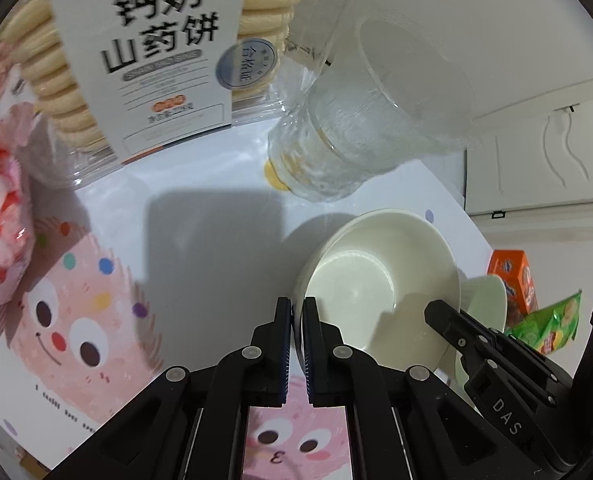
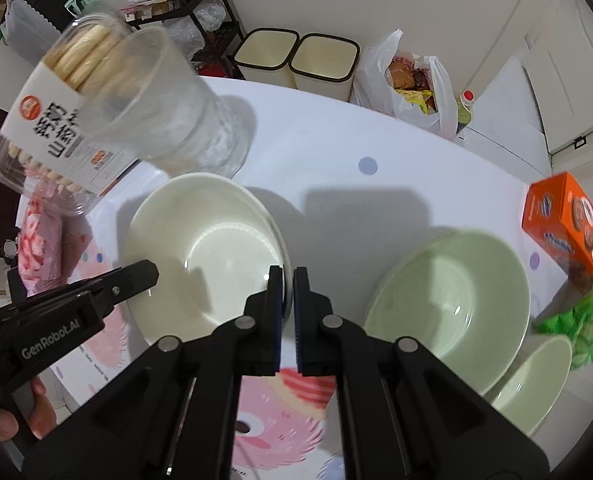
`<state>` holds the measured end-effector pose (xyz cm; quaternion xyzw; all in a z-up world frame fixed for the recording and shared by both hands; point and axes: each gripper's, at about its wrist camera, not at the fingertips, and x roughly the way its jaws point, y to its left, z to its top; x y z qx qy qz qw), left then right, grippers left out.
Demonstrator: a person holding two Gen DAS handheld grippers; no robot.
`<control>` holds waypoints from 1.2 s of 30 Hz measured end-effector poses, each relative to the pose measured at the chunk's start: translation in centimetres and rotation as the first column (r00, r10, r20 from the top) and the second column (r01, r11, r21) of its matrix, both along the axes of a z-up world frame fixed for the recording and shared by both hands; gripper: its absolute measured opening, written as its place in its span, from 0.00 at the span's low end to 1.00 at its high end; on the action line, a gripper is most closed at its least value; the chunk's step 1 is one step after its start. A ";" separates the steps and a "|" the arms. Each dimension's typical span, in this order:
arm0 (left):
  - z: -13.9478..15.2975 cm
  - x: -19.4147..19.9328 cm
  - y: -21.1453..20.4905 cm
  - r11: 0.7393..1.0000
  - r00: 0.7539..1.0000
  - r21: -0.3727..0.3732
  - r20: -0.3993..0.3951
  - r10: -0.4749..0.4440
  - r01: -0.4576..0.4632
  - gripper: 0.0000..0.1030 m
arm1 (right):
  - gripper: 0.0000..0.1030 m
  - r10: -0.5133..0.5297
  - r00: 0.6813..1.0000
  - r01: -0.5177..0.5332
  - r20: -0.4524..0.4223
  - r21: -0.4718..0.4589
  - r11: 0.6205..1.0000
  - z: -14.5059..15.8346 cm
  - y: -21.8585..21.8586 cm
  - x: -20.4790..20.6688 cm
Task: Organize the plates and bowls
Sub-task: 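Lift the cream bowl with both grippers and carry it beside the steel bowls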
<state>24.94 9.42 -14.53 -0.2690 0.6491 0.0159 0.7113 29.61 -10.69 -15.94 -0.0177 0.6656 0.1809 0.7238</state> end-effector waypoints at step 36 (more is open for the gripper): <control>3.3 -17.0 -14.3 0.932 0.932 0.032 0.012 -0.362 0.362 0.04 | 0.07 -0.256 0.967 0.256 0.009 0.004 0.967 3.6 -13.6 -21.2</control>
